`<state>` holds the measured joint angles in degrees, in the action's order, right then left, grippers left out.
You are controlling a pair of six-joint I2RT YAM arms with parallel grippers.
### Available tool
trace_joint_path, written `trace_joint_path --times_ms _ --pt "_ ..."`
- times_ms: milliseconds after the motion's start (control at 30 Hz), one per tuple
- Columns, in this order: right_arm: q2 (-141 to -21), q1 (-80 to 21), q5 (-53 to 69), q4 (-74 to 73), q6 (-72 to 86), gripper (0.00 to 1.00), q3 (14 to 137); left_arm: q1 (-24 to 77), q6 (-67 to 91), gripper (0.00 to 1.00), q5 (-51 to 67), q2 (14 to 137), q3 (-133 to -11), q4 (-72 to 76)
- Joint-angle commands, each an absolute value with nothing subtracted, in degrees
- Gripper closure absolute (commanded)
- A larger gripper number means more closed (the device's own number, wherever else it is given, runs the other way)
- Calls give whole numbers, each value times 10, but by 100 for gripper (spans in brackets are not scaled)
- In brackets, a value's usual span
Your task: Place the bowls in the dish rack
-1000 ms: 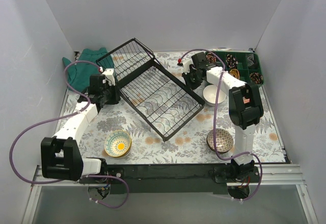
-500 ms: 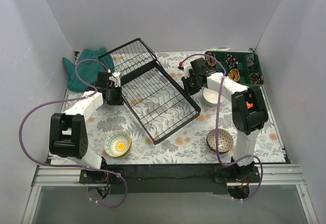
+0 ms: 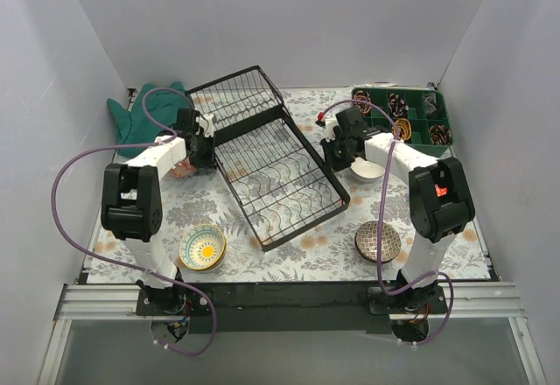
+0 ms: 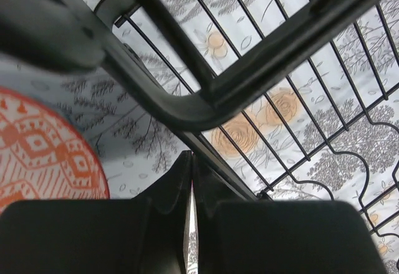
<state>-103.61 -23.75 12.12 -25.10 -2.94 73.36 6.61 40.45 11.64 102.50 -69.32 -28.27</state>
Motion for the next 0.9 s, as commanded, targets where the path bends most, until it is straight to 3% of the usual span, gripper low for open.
trace_joint_path --times_ms 0,100,167,233,467,633,767,867 --pt "-999 -243 216 -269 11 86 729 90 413 100 145 1060 -755 -257" --pt "-999 -243 221 -268 14 63 731 98 413 100 138 1082 -788 -259" --pt "-1002 -243 226 -270 15 56 736 101 413 100 134 1098 -808 -259" --pt "-1005 -243 231 -271 18 57 738 102 414 100 130 1110 -820 -261" --pt "-990 -261 284 -273 35 79 717 107 410 100 129 1144 -863 -266" --pt "-986 -282 270 -272 34 83 720 115 412 100 133 1168 -895 -265" --pt "-1001 -282 237 -279 35 99 750 127 415 100 134 1194 -927 -265" --pt "-1015 -282 225 -277 34 99 772 134 419 100 133 1211 -952 -265"
